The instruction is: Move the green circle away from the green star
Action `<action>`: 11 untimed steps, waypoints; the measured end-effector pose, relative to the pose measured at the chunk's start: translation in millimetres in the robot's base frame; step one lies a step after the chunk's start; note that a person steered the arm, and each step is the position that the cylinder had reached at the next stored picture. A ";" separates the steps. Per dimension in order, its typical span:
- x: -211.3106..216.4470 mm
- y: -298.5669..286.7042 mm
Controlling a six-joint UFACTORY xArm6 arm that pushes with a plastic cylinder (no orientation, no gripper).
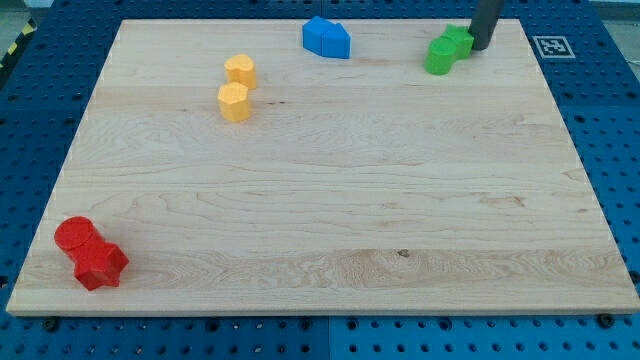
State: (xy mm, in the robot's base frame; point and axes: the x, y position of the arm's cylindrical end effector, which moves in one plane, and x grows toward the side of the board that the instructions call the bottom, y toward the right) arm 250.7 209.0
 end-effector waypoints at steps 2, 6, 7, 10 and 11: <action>0.0 -41.3; 60.0 -82.3; 72.7 -95.1; 146.2 -147.9; 175.8 -169.9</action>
